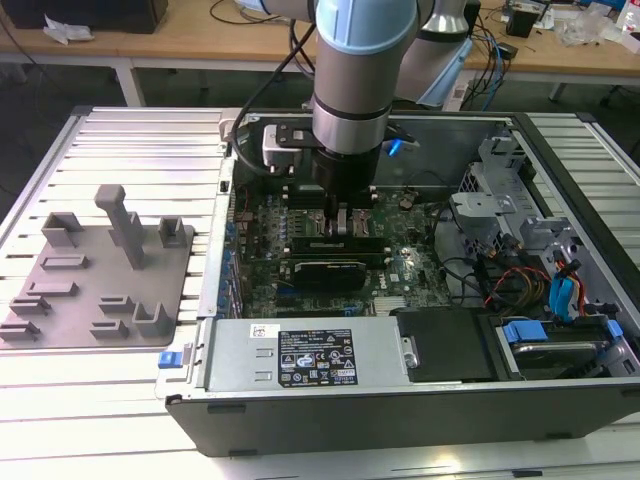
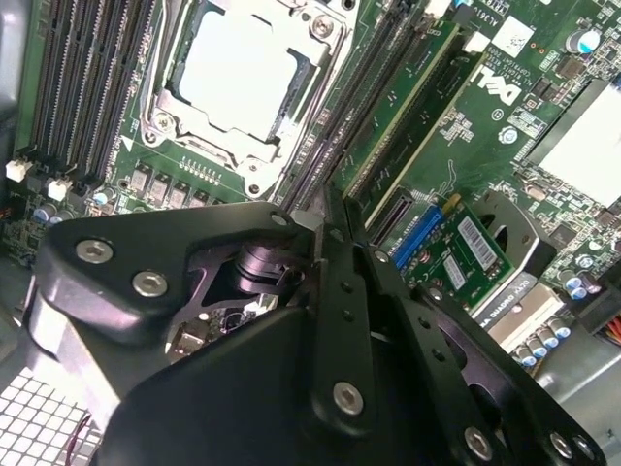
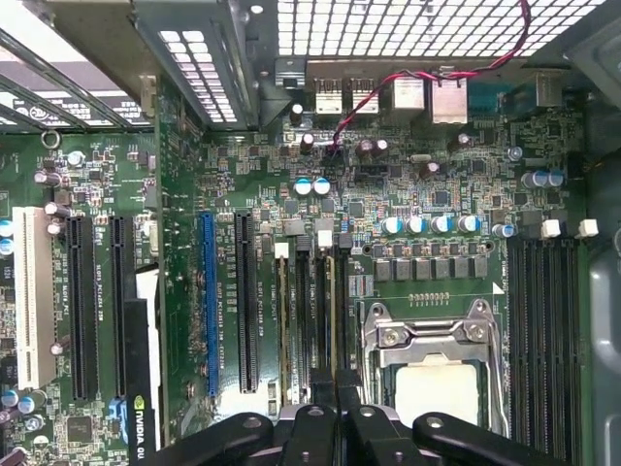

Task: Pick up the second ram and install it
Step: 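Insert the second ram into the second slot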

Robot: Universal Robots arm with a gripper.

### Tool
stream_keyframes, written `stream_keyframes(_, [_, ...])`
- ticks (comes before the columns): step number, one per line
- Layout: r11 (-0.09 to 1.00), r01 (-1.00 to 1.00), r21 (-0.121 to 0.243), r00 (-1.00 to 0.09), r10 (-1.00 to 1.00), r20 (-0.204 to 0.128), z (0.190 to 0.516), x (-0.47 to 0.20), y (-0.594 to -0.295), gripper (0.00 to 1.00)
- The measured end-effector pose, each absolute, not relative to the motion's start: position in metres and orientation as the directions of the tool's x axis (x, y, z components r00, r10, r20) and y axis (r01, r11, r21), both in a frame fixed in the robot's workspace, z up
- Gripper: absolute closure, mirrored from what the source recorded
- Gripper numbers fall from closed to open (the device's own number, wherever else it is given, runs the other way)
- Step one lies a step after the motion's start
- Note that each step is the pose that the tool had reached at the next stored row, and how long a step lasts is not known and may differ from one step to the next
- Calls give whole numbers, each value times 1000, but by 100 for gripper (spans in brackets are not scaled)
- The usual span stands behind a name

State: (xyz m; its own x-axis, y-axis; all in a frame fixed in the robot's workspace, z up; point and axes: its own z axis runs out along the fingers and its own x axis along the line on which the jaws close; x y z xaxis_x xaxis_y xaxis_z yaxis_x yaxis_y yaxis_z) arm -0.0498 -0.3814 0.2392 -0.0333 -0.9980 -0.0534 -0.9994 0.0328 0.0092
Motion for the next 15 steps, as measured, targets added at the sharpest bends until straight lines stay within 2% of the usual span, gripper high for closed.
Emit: stream_keyframes(15, [22, -1000, 9, -23, -998, -53, 237, -50, -381, 91])
